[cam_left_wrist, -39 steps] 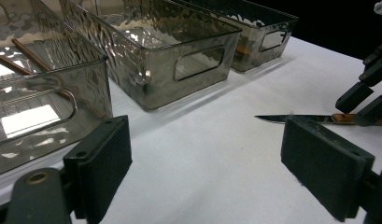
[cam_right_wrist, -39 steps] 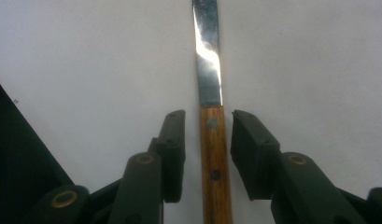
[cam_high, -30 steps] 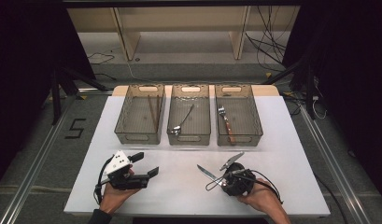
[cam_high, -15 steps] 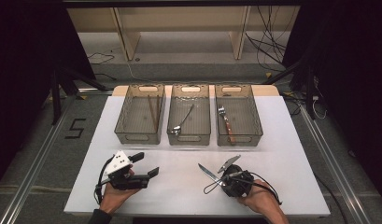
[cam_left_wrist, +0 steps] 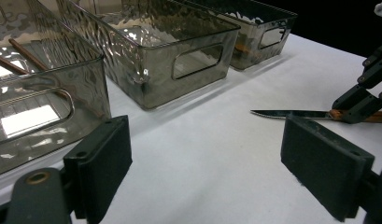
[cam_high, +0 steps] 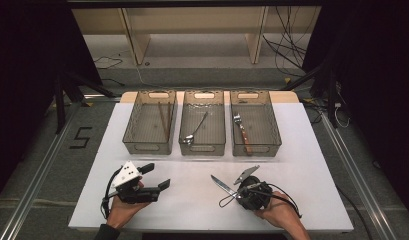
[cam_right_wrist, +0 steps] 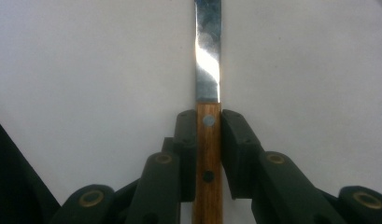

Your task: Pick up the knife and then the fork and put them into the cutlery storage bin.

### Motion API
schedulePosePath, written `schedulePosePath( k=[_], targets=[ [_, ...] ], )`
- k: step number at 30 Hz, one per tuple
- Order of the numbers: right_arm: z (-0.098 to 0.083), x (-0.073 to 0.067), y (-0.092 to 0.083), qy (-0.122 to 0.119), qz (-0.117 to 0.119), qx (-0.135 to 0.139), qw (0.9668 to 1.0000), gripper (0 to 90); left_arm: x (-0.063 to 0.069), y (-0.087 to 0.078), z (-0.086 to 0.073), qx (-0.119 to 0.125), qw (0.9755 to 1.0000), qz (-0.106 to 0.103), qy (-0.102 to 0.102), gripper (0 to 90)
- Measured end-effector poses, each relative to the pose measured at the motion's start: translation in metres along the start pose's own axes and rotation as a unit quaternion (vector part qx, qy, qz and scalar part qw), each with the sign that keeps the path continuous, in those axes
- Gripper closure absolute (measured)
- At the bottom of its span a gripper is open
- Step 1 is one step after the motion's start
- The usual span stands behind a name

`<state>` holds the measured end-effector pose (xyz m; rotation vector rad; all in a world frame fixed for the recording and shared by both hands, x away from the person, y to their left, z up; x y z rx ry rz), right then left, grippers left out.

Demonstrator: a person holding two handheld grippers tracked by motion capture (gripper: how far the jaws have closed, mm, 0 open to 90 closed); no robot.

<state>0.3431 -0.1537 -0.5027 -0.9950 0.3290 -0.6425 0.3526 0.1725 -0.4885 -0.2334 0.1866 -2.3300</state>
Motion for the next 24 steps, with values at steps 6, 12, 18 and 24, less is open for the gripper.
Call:
schedulePosePath(
  k=[6, 12, 18, 24],
  targets=[
    [0.003, 0.001, -0.005, -0.001, 0.005, 0.02, 0.9998, 77.4, 0.0, 0.0, 0.0, 0.0, 1.0, 0.0, 0.0, 16.0],
    [0.007, 0.005, -0.015, 0.006, 0.006, 0.047, 0.9989, 77.4, 0.0, 0.0, 0.0, -0.003, 1.0, 0.0, 0.004, 16.0],
    [0.014, 0.011, -0.029, 0.018, 0.003, 0.082, 0.9964, 77.4, 0.0, 0.0, -0.001, -0.001, 1.0, 0.002, 0.0, 15.9],
    [0.021, 0.019, -0.04, 0.028, -0.005, 0.11, 0.9935, 77.4, -0.001, 0.0, 0.0, 0.002, 1.0, 0.003, 0.0, 15.5]
  ],
)
Point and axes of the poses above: each handheld gripper's, and its own axes: y roughly forward along the jaws, z roughly out of its top, x roughly to its right, the point moved 4 cm from there along y, roughly forward along the jaws, and after that the axes turned 8 degrees about x, right-handed, at the moved point
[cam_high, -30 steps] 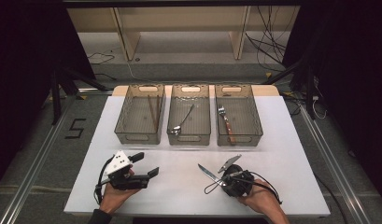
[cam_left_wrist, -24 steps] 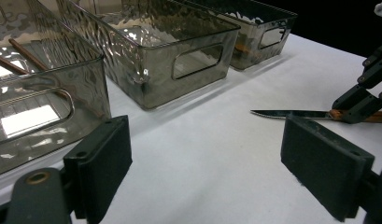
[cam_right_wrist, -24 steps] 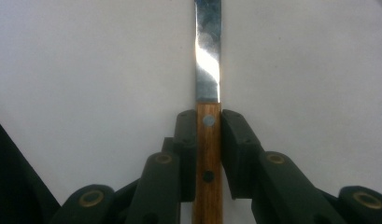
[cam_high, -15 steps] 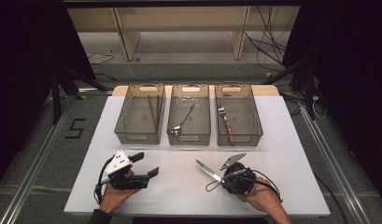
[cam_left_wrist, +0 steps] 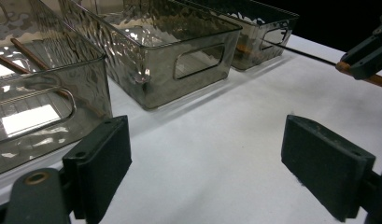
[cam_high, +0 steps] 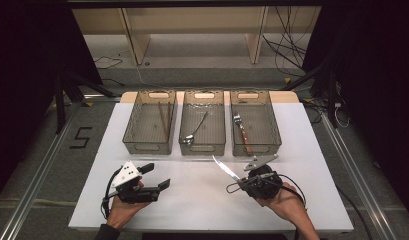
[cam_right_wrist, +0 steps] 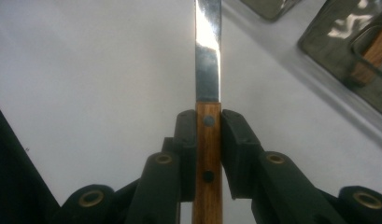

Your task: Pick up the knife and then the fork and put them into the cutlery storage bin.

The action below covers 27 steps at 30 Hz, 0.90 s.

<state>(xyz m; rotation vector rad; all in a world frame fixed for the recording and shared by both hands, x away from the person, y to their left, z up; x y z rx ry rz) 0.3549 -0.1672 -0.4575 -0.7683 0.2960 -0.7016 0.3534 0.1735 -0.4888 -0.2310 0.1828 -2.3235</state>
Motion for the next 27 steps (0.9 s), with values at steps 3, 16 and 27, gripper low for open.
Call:
schedulePosePath(
  k=[3, 16, 27],
  targets=[
    [0.005, 0.004, -0.002, 0.002, -0.002, 0.009, 1.0, 77.4, 0.0, 0.0, 0.0, 0.0, 1.0, 0.001, 0.0, 15.2],
    [0.029, 0.03, -0.016, 0.026, -0.022, 0.051, 0.9981, 77.4, -0.001, 0.0, 0.0, 0.0, 1.0, 0.004, 0.0, 14.9],
    [0.046, 0.055, -0.012, 0.057, -0.043, 0.077, 0.9944, 77.4, -0.001, 0.0, 0.0, 0.002, 1.0, 0.005, -0.002, 14.9]
  ],
)
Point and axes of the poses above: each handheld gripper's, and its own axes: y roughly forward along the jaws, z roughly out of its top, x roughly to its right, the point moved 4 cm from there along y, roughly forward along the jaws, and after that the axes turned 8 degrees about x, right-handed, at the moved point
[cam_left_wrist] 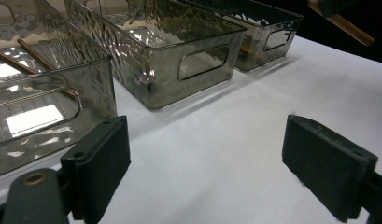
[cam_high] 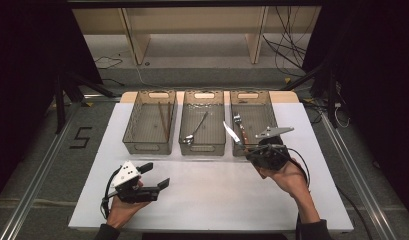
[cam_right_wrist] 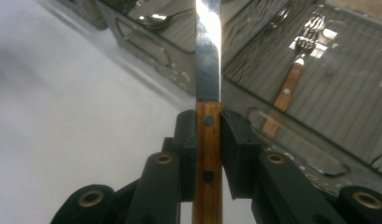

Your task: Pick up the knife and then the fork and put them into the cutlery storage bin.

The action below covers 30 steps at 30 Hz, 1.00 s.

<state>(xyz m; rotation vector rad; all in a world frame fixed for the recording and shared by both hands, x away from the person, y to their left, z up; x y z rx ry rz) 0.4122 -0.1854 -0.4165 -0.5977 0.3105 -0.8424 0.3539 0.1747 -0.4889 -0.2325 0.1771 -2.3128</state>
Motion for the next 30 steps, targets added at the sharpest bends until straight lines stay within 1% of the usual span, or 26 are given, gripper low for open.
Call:
schedulePosePath(
  k=[9, 12, 19, 30],
  targets=[
    [0.023, 0.022, 0.004, 0.019, -0.027, 0.015, 0.9993, 77.4, 0.0, 0.0, 0.0, 0.002, 1.0, 0.0, 0.0, 14.9],
    [0.028, 0.028, 0.007, 0.025, -0.036, 0.014, 0.9989, 77.4, 0.0, 0.0, 0.0, 0.002, 1.0, 0.0, 0.0, 14.9],
    [0.035, 0.043, 0.019, 0.043, -0.051, 0.006, 0.9978, 77.4, 0.0, 0.0, 0.0, 0.002, 1.0, 0.0, 0.0, 14.9],
    [0.041, 0.062, 0.036, 0.073, -0.064, -0.006, 0.9952, 77.3, 0.0, -0.001, 0.001, 0.003, 1.0, 0.0, 0.0, 14.9]
  ],
)
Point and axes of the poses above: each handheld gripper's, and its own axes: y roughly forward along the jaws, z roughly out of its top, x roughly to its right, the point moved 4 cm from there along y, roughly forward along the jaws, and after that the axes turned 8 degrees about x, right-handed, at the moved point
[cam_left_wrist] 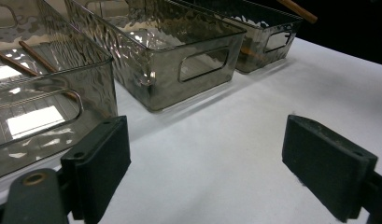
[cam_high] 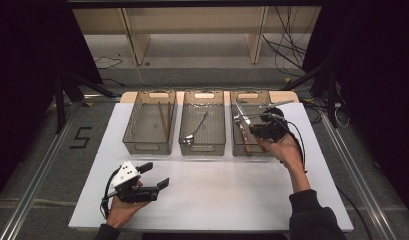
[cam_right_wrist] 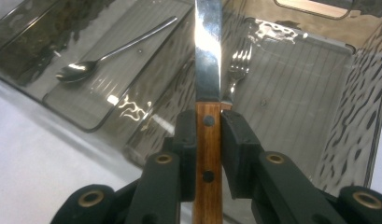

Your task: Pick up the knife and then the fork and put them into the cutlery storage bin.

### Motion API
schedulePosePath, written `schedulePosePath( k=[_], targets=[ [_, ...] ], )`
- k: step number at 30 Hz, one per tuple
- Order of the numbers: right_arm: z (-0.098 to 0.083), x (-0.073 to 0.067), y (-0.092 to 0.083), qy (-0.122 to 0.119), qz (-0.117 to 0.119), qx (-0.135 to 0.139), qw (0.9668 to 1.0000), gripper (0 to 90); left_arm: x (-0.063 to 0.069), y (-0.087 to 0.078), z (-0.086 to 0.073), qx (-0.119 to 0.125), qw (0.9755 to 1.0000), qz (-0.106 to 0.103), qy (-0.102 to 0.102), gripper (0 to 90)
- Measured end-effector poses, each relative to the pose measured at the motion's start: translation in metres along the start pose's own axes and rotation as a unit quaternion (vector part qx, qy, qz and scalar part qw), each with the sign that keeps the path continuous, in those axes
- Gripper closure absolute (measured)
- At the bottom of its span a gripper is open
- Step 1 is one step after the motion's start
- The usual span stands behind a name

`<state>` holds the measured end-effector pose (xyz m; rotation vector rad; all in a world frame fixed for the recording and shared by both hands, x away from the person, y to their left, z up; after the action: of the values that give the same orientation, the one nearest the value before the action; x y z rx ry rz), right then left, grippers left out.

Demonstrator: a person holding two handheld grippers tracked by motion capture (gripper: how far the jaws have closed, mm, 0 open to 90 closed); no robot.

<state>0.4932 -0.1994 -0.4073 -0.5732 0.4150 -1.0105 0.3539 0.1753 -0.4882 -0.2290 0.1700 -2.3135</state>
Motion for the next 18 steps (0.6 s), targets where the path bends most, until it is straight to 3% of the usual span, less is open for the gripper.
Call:
schedulePosePath(
  k=[18],
  targets=[
    [0.018, 0.015, 0.014, 0.027, -0.015, -0.005, 0.9995, 77.3, 0.0, 0.0, 0.0, -0.001, 1.0, -0.002, 0.0, 14.9]
  ],
)
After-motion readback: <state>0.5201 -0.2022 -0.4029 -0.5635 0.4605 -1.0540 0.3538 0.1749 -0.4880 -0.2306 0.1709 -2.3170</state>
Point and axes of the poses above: each handheld gripper's, and its own axes: y roughly forward along the jaws, z roughly out of its top, x roughly to its right, the point moved 4 cm from there along y, roughly forward along the jaws, and after that the axes turned 8 degrees about x, right-handed, at the moved point
